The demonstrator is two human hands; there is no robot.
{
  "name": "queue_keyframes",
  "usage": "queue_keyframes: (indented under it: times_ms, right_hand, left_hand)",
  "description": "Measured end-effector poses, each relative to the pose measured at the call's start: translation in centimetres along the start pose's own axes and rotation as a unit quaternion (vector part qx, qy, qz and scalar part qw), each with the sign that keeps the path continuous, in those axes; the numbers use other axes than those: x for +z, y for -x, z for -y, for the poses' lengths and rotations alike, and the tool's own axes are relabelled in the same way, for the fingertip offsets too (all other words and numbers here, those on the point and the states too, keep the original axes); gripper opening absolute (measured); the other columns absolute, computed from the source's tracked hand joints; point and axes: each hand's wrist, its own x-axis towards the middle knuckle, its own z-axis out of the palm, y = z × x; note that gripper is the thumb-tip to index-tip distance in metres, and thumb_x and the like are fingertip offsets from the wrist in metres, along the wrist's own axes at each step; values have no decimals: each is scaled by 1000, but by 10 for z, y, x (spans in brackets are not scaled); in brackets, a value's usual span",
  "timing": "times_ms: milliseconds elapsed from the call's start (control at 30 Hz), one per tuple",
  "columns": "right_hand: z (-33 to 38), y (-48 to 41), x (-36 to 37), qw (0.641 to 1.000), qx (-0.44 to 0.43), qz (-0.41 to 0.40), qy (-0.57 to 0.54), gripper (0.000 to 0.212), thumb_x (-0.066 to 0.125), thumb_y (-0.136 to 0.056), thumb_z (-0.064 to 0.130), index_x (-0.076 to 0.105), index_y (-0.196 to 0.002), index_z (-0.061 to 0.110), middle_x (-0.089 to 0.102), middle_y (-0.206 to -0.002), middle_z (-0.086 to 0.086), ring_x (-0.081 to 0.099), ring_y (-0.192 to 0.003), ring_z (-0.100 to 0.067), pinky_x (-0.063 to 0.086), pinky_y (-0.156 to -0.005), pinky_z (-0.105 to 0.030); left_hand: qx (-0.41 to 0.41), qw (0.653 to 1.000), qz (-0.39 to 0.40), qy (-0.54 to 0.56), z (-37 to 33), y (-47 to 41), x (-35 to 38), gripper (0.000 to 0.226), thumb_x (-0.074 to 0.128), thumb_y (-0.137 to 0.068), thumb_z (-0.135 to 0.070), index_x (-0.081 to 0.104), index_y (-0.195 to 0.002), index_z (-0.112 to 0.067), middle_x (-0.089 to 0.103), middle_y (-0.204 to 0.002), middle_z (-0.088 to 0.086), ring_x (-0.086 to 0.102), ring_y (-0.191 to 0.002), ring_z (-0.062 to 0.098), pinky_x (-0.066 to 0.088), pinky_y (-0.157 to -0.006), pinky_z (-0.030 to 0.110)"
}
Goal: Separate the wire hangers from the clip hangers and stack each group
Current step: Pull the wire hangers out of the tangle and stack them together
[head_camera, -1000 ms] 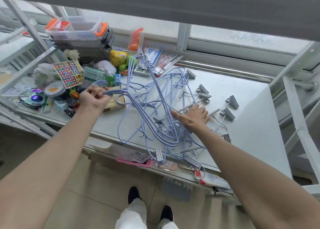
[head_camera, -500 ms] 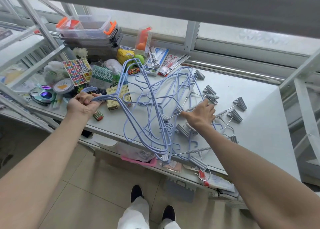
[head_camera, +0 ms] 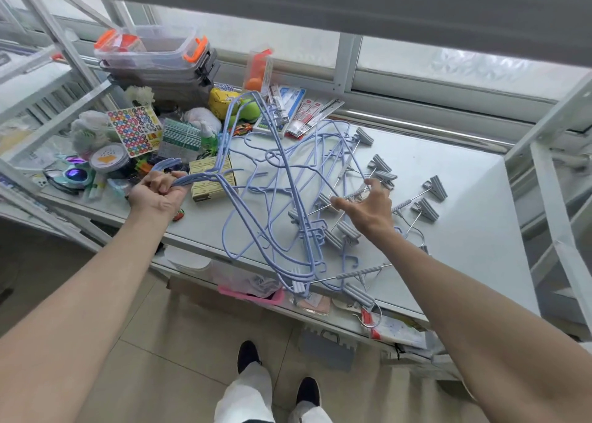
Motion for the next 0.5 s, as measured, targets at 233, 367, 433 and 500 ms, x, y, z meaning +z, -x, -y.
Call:
queue_keyframes:
  times_ms: [233, 367, 433, 500]
  right_hand:
    - [1, -8, -12, 991, -5, -118, 59, 82, 78, -68, 50, 42, -130, 10, 46, -129, -17, 43, -119, -34, 36, -102, -44]
    - [-3, -12, -25, 981, 35, -151, 113, 84, 73, -73, 50, 34, -134, 8, 41, -133, -22, 39, -124, -38, 32, -102, -47]
    - [-5, -14, -29, 979, 56, -164, 106, 84, 71, -73, 52, 34, -135, 9, 40, -134, -23, 38, -124, -39, 32, -102, -48]
    - [-5, -14, -30, 983, 51, -159, 71, 84, 70, -73, 55, 34, -134, 10, 39, -133, -23, 38, -122, -39, 34, -102, -49]
  left_hand:
    - [-3, 1000, 12, -13, 14, 6, 3, 30, 28, -63, 0, 32, -37, -12, 21, -31, -3, 20, -25, 12, 36, -64, 23]
    - [7, 1000, 4, -16, 23, -3, -3, 28, 28, -62, -1, 31, -37, -14, 21, -32, -3, 20, -25, 12, 37, -63, 23]
    - [19, 1000, -6, -20, 29, -6, -7, 28, 27, -60, -1, 30, -36, -15, 20, -31, -3, 19, -25, 12, 37, -64, 23]
    - [31, 999, -11, -30, 35, -5, -8, 29, 27, -58, -1, 30, -33, -15, 19, -30, -3, 18, -24, 12, 37, -62, 23]
